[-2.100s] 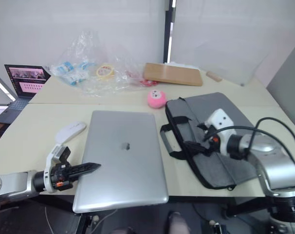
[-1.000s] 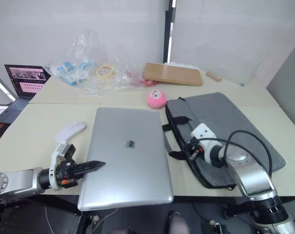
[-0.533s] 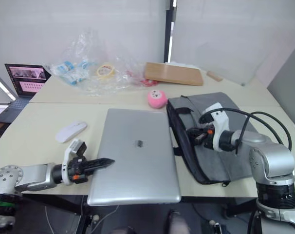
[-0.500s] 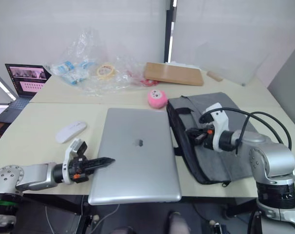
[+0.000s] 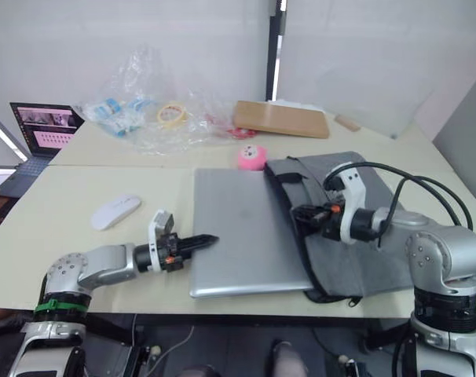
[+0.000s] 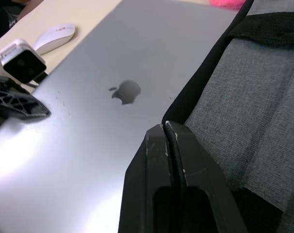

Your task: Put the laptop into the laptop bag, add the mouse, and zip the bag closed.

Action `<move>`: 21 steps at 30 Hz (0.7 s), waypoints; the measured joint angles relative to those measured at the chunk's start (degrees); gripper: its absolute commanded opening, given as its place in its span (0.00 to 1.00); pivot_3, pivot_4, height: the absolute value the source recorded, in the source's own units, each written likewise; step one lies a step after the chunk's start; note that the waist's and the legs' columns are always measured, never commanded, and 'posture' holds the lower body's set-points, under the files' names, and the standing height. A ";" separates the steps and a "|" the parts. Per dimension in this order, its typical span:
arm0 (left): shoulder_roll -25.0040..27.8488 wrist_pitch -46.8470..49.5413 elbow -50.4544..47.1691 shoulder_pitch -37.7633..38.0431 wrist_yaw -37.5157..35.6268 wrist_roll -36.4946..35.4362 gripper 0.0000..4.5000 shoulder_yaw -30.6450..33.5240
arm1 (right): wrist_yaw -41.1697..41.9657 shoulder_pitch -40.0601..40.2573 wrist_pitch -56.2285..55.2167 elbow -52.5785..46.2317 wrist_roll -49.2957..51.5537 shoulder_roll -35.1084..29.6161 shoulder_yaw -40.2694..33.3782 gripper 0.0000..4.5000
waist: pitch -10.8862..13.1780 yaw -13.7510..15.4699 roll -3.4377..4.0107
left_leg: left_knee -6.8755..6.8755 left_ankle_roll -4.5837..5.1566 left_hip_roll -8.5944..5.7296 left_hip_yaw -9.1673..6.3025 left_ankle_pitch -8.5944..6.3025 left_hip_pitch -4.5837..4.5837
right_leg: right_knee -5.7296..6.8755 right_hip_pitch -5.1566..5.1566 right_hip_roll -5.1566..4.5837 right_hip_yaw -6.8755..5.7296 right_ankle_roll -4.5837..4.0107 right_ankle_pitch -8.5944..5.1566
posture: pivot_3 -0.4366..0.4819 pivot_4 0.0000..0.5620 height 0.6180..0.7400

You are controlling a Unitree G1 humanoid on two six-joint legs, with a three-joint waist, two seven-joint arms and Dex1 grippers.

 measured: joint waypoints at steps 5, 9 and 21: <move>-3.38 -3.64 0.02 -4.71 4.79 0.13 0.07 -2.80 | -3.29 -0.27 1.55 -1.39 2.04 3.14 -0.74 0.00 | 0.00 0.86 0.00 | 0.10 0.02 -0.03 -0.02 0.01 -0.05 | 0.01 0.02 -0.08 0.03 0.07 0.05 | 0.48 0.27 1.00; -6.60 -5.44 1.21 -8.06 5.45 1.46 0.07 -4.12 | -4.54 -0.28 1.54 -1.71 2.54 3.29 -0.70 0.00 | 0.00 0.83 -0.01 | 0.09 0.08 -0.20 0.01 0.04 -0.07 | -0.07 0.02 -0.09 -0.01 0.12 0.08 | 0.48 0.27 1.00; -17.25 -5.39 8.64 -14.32 0.85 15.63 0.07 -5.59 | -6.90 -0.41 1.39 -1.72 4.57 4.44 -0.56 0.00 | -0.01 1.14 -0.01 | 0.14 0.23 -0.26 0.00 0.11 -0.09 | -0.21 0.22 -0.16 0.06 0.21 0.20 | 0.48 0.27 1.00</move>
